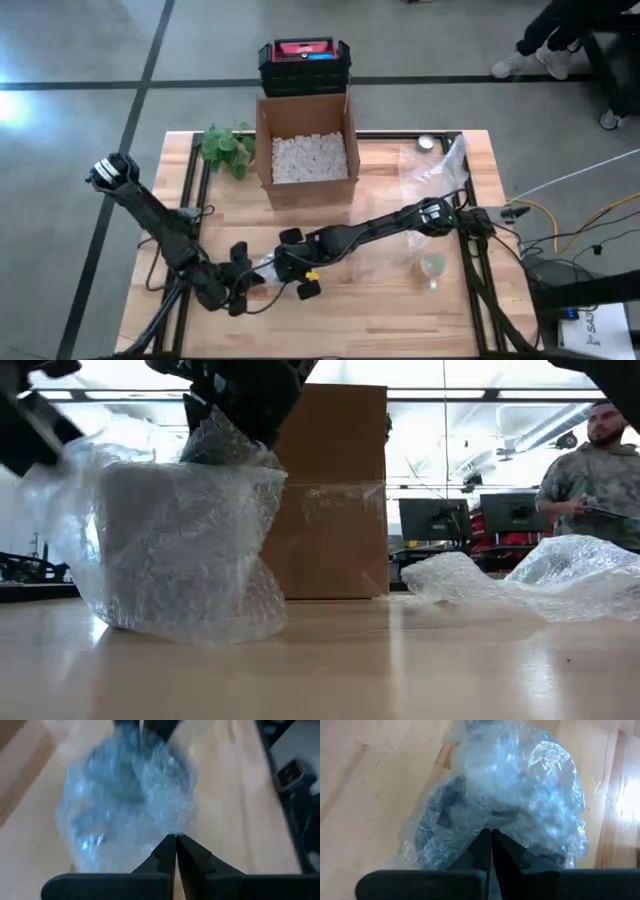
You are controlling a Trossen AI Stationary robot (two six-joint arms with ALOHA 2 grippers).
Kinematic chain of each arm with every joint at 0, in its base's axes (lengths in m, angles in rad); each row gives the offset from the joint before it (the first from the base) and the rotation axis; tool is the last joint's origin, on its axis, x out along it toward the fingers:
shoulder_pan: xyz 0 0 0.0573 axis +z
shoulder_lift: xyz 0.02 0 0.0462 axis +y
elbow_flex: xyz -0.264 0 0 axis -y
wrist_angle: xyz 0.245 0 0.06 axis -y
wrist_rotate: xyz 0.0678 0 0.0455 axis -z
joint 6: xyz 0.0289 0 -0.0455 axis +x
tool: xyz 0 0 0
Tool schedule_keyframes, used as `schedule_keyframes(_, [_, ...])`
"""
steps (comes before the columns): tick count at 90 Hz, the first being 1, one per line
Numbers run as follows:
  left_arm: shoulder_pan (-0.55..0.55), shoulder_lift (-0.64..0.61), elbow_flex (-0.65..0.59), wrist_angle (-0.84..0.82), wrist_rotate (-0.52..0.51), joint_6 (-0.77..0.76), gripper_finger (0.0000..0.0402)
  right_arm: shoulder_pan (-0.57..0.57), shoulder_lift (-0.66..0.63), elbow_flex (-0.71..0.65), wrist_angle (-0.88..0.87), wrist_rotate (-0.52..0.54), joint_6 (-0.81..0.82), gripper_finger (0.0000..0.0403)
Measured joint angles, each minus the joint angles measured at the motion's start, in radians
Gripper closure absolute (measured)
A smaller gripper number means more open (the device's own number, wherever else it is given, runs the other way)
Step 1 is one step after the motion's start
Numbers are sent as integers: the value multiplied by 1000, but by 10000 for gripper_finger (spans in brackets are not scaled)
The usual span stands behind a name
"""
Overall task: Wrap mug
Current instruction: Wrap the blue mug using the left bubble wrap
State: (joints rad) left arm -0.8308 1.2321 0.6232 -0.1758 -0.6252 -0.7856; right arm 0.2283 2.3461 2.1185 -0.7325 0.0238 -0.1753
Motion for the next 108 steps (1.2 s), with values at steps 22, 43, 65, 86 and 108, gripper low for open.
schedule_keyframes(22, [36, 2, 33, 9, -89, 89, 402, 0, 1, 0, 10, 0, -1, 403])
schedule_keyframes(43, [122, 79, 6, 111, -13, 106, 402, 0, -6, 4, -14, 2, -11, 403])
schedule_keyframes(65, [136, 115, 6, 131, -1, 113, 402, 0, -48, 139, -201, 5, -28, 403])
schedule_keyframes(86, [136, 107, 5, 130, -5, 115, 402, 0, -10, 134, -99, -2, 1, 403])
schedule_keyframes(108, [136, 75, 5, 125, -5, 131, 402, -4, 68, 89, -83, -6, 30, 403])
